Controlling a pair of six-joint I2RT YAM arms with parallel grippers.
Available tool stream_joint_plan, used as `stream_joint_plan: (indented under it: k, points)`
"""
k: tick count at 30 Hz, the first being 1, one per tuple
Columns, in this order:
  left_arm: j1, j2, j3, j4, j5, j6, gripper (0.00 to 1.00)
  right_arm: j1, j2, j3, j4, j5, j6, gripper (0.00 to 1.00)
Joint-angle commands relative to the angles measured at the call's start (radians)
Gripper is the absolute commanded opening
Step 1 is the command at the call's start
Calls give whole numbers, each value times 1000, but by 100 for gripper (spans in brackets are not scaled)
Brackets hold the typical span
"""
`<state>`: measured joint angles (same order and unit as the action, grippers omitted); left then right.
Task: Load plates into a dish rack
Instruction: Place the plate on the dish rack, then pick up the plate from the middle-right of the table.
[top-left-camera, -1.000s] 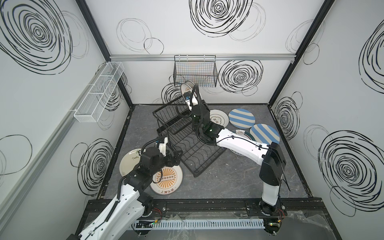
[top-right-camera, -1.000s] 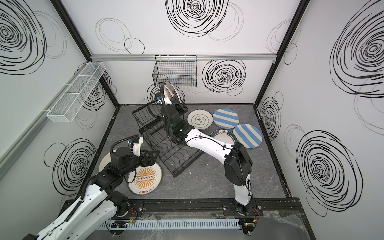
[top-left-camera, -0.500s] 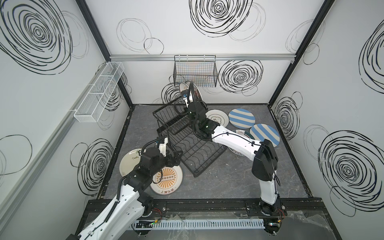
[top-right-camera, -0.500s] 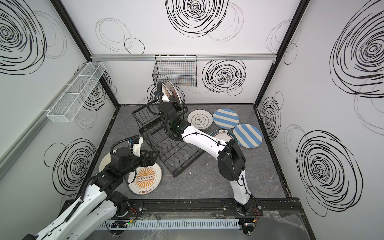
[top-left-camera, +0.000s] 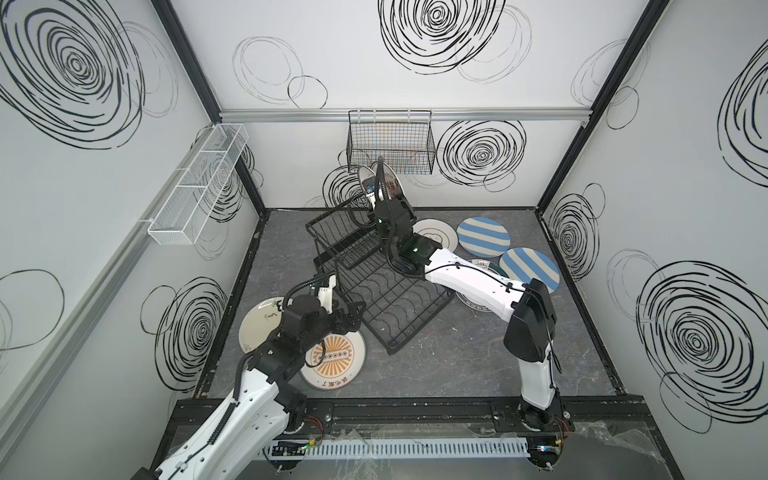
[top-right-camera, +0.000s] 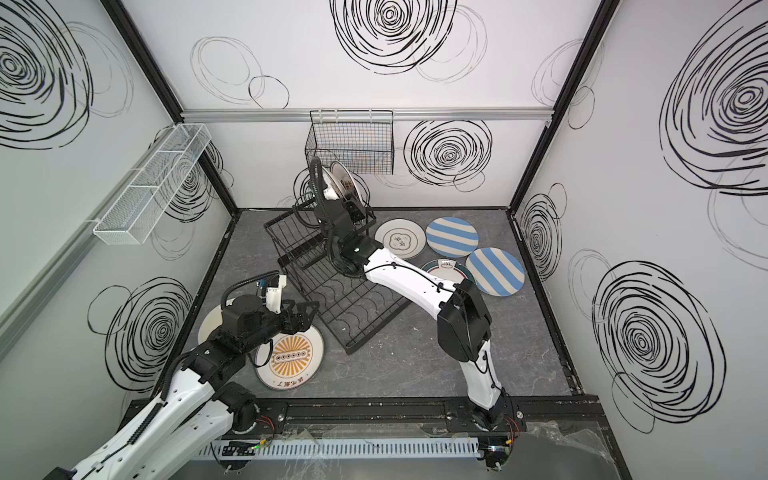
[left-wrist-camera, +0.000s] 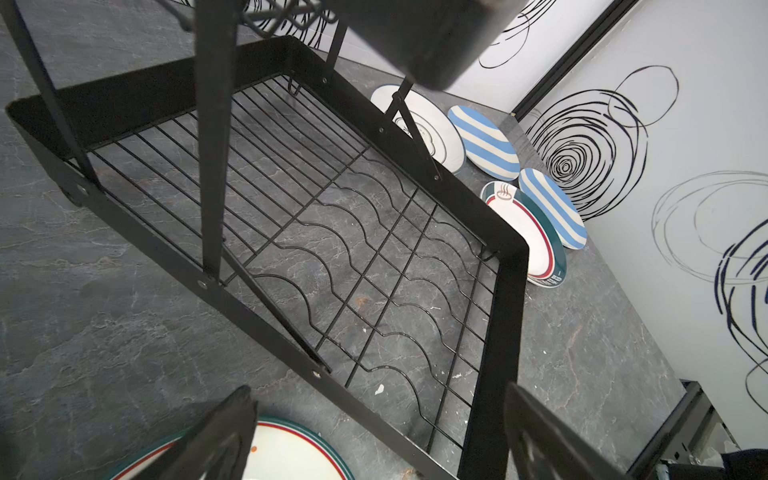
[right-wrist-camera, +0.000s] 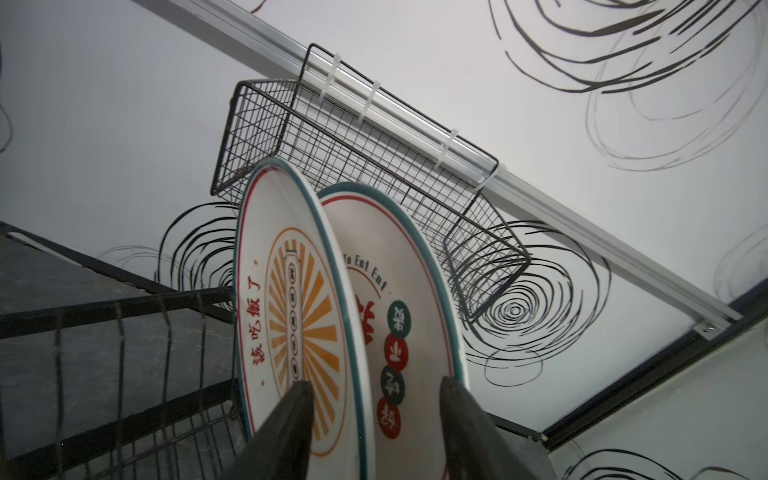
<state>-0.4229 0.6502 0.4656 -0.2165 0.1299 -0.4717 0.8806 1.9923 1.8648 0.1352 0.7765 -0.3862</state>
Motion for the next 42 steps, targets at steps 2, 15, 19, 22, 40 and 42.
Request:
stream_joint_plan:
  k: [2, 15, 19, 22, 40, 42]
  points:
    - [-8, -7, -2, 17, -9, 1, 96, 2, -96, 36, -81, -3, 58, 71]
    - [-4, 20, 13, 26, -6, 23, 96, -66, -332, -75, -356, -166, 332, 90]
    - [-1, 41, 34, 17, -4, 39, 96, -199, -493, -235, -455, -359, 505, 88]
    - [2, 52, 39, 20, 0, 39, 96, -330, -626, -418, -493, -505, 622, 86]
    - [17, 88, 28, 34, 2, 39, 96, -787, -1161, -1308, -514, -800, 1037, 85]
    - [19, 86, 23, 36, 6, 37, 96, -821, -1200, -1365, -475, -821, 1054, 82]
